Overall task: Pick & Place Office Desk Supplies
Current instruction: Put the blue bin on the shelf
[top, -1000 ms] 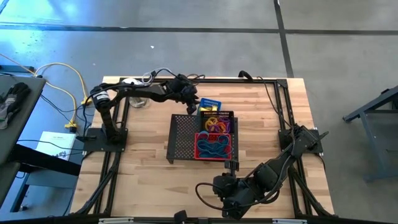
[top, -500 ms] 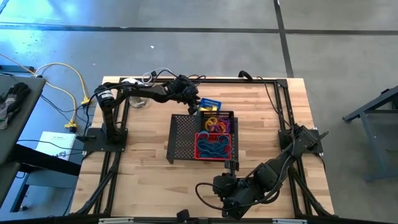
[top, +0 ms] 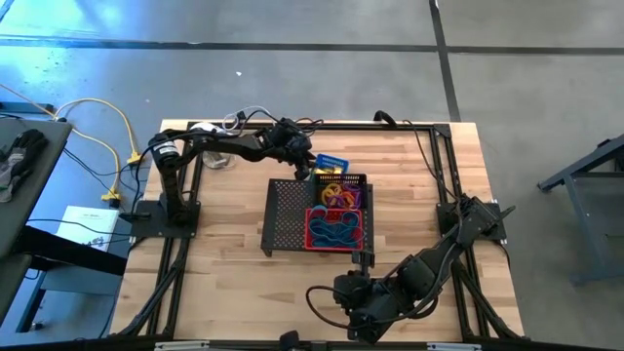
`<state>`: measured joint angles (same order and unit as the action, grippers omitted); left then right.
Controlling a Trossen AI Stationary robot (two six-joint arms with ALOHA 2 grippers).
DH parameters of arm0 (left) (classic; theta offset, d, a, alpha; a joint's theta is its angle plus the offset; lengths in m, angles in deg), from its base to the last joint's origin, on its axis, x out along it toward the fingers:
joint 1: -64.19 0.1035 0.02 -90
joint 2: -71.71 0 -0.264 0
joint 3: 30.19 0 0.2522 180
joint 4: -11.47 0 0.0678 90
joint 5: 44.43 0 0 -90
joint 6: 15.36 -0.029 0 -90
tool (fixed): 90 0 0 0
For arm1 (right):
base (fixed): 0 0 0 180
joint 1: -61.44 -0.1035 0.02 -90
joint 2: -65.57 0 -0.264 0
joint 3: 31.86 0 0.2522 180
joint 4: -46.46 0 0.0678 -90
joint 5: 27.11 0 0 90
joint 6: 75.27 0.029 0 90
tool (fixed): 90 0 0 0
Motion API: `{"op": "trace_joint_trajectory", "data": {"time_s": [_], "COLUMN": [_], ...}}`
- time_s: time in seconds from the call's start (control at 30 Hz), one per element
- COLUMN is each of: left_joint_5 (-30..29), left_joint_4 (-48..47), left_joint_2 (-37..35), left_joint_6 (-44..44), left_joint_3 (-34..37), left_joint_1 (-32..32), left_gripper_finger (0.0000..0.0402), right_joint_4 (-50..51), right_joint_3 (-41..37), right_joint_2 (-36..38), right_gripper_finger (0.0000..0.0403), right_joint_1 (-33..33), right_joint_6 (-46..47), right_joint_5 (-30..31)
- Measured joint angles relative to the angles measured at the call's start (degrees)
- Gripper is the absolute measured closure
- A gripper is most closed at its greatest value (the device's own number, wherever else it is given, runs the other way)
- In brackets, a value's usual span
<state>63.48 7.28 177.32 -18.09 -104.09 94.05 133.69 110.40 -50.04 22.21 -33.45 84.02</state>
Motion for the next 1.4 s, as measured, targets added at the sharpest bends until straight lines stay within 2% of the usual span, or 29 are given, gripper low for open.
{"op": "trace_joint_trajectory", "data": {"time_s": [0.53,1.03,1.4], "left_joint_5": [0.01,0.03,0.00], "left_joint_4": [1.83,2.05,1.35], "left_joint_2": [1.94,1.94,1.35], "left_joint_6": [2.40,2.76,2.46], "left_joint_3": [0.00,-0.01,0.00], "left_joint_1": [0.37,0.37,0.39], "left_gripper_finger": [0.0275,0.0378,0.0396], "right_joint_4": [0.00,0.01,0.01], "right_joint_3": [0.00,0.00,0.00], "right_joint_2": [0.00,0.00,0.00], "right_gripper_finger": [0.0302,0.0302,0.0302], "right_joint_1": [0.00,0.00,0.00], "right_joint_6": [0.13,-0.04,-0.04], "right_joint_5": [0.00,1.27,1.28]}}
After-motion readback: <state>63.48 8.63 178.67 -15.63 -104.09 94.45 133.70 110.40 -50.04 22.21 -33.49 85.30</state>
